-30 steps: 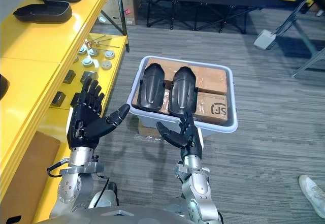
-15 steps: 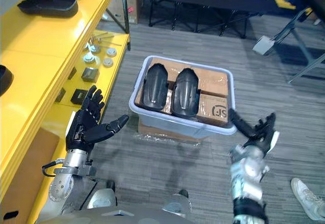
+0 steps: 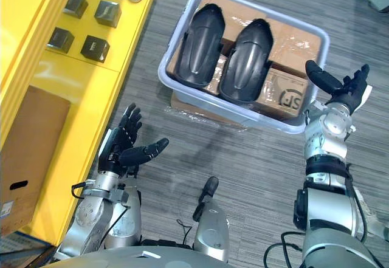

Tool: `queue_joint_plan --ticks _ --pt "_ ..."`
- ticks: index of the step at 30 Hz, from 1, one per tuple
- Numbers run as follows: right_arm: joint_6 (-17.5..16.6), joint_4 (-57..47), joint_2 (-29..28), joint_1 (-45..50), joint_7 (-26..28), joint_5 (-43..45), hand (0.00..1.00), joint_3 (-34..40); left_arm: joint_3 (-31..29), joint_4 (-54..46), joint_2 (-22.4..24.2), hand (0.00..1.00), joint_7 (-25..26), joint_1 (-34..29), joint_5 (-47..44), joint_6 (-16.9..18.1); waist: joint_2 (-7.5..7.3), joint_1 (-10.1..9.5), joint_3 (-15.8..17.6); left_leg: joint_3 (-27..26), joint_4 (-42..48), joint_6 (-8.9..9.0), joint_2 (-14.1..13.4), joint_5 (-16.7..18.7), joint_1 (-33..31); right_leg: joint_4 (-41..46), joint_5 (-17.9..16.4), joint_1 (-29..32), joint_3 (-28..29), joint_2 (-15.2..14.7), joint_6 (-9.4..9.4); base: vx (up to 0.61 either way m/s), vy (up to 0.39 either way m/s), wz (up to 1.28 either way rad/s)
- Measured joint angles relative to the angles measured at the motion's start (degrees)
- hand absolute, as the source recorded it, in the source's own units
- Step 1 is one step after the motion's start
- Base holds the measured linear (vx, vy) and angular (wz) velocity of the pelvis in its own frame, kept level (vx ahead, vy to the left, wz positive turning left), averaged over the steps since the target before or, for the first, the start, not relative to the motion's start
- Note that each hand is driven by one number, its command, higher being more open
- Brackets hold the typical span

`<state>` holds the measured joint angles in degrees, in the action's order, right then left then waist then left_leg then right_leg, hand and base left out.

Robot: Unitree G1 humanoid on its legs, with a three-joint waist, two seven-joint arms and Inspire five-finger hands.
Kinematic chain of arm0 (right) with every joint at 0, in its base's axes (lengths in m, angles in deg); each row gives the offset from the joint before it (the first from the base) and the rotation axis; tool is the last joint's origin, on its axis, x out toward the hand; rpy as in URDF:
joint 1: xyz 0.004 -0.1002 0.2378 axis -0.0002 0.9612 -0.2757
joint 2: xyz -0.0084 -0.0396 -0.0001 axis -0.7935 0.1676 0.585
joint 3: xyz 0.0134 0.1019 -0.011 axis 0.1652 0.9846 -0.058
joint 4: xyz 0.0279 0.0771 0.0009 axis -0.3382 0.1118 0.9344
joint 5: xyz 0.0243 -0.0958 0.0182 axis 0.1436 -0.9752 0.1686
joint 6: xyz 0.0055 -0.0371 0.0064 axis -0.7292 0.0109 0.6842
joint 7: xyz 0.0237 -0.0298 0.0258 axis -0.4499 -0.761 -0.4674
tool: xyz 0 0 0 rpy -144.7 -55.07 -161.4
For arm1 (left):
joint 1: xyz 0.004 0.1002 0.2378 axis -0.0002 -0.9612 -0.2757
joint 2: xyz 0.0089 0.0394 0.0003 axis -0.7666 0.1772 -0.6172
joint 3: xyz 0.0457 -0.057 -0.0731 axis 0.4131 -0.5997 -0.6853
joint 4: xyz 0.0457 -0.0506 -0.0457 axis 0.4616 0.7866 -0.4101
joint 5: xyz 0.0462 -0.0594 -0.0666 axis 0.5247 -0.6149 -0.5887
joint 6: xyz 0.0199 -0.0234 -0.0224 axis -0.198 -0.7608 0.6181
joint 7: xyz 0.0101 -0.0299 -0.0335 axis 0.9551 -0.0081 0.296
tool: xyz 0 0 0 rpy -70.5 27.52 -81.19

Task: Walk over and take three plastic housings, then place them on the shelf

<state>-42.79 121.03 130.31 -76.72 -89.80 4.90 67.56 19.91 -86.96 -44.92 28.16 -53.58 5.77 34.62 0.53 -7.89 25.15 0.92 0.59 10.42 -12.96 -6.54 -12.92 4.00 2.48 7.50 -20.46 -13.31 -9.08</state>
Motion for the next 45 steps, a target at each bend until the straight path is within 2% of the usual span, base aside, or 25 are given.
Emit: queue_joint_plan --ticks 2,4,9,14,20,22,23,27,35,39,45 --pt "0.4 1.3 1.5 -3.5 1.2 -0.2 1.0 -2.7 0.1 0.8 0.5 1.0 0.8 0.0 0.0 0.0 1.33 -0.04 1.0 0.7 -0.4 -0.71 0.3 -0.8 -0.8 0.1 0.0 0.4 -0.7 -0.3 -0.01 -0.02 -0.005 0.16" --pt "1.0 2.1 2.4 -5.6 1.8 -0.4 1.0 -4.1 0.3 1.1 1.2 1.0 1.0 0.1 0.0 0.0 2.28 -0.16 1.6 0.9 -1.2 -0.55 0.4 -1.3 -0.9 0.1 0.0 0.6 -1.2 -0.3 -0.03 -0.02 -0.009 0.09" --pt "3.0 4.3 5.0 -9.2 3.5 -1.1 1.0 -9.0 2.2 3.5 1.8 1.0 1.4 1.6 0.0 0.8 2.89 -0.76 2.6 1.1 -1.2 -0.57 0.5 -1.8 -2.7 1.1 0.0 2.7 -1.1 -0.6 -0.04 -0.01 -0.002 0.01" --pt "5.3 4.4 5.4 -11.7 5.2 -2.9 1.0 -12.3 2.3 5.5 2.6 1.0 2.6 2.4 0.0 0.8 2.97 -1.01 3.0 1.3 -1.2 -0.76 0.5 -2.2 -3.3 1.8 0.0 3.6 -1.0 -0.7 -0.02 -0.03 -0.012 0.01" --pt "12.9 7.9 5.9 -13.9 7.9 -5.1 1.0 -16.1 2.2 5.5 2.6 1.0 3.9 2.4 0.0 0.8 2.67 -1.6 3.2 2.2 -1.2 -0.49 0.5 -2.7 -4.2 2.4 -0.1 4.2 -1.7 -0.7 0.04 -0.05 -0.014 0.07" --pt "14.0 8.9 5.9 -14.2 8.1 -4.9 1.0 -16.2 2.1 5.5 2.4 1.0 4.7 2.4 0.0 0.7 2.37 -1.54 3.4 2.2 -1.2 -0.47 0.5 -2.7 -4.2 2.5 0.0 4.2 -1.7 -0.7 0.05 -0.04 -0.017 0.01" --pt "14.9 9.7 5.9 -15.0 8.4 -3.8 0.0 -16.1 2.1 5.5 2.1 1.0 5.0 2.4 0.0 0.7 2.19 -1.39 3.5 2.2 -1.2 -0.49 0.4 -2.8 -4.2 2.6 -0.1 4.2 -1.7 -0.6 0.08 -0.04 -0.02 0.0" --pt "15.9 13.3 5.9 -16.7 9.7 1.8 0.0 -13.6 2.4 5.4 1.9 1.0 5.2 2.4 0.1 -0.5 1.86 -1.38 3.6 2.1 -1.2 -0.46 0.3 -2.9 -3.8 2.8 -0.1 4.0 -1.5 -0.5 0.21 -0.02 -0.01 -0.02" --pt "17.4 20.3 4.7 -17.5 10.6 2.2 0.0 -9.3 5.5 6.2 1.6 1.0 12.1 4.0 -0.4 -0.5 1.69 -0.34 3.7 0.0 -1.5 -0.46 0.2 -2.9 -2.5 2.7 0.3 4.6 0.5 -0.5 0.42 -0.01 -0.016 -0.12" --pt "18.0 21.7 3.3 -15.4 9.1 2.1 0.0 -9.3 5.3 7.3 2.3 1.0 16.3 5.5 -2.9 0.9 1.76 0.29 3.6 0.0 -1.6 -0.46 0.2 -2.9 -2.6 2.4 0.5 4.6 0.4 -0.5 0.28 0.0 0.0 0.0" --pt "16.9 21.2 3.2 -15.4 5.2 2.1 0.0 -9.2 3.8 7.3 3.2 1.0 15.8 5.7 -4.2 1.2 2.3 0.13 3.3 0.0 -1.6 -0.47 0.4 -2.9 -2.6 2.0 0.7 4.4 0.4 -0.7 0.06 0.0 0.0 0.0"
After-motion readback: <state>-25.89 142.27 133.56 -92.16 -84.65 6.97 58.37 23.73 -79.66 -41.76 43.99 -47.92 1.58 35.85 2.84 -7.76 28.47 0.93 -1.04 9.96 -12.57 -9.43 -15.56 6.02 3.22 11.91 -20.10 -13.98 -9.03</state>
